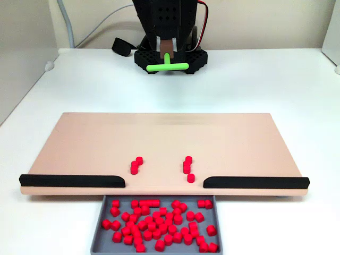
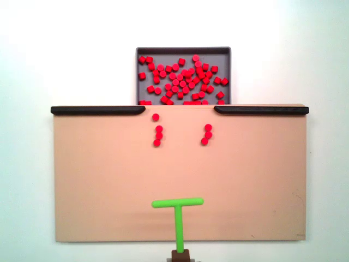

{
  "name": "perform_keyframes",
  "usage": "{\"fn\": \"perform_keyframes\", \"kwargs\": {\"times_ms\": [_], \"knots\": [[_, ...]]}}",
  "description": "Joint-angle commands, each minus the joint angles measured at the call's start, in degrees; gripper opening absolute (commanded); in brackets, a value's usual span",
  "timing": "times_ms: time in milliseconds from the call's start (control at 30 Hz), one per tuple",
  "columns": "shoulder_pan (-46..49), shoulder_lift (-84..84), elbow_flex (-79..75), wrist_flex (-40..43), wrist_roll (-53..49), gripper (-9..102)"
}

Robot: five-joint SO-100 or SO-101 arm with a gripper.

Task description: Gather the right side granules

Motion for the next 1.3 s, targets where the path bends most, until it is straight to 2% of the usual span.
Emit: {"fn": "perform_keyframes", "kwargs": {"times_ms": [0, 233, 400, 567, 900, 1267], "knots": [[1.67, 1.05, -0.44, -0.35, -3.69, 0], [8.79, -4.13, -2.02, -0.44, -19.51, 0], [11.78, -10.46, -8.17, -0.44, -27.16, 0], [15.91, -12.30, -8.44, -0.79, -44.30, 0], [18.81, -19.60, -8.44, -12.57, -61.61, 0], [19.86, -25.40, -13.01, -12.83, -86.22, 0]]}}
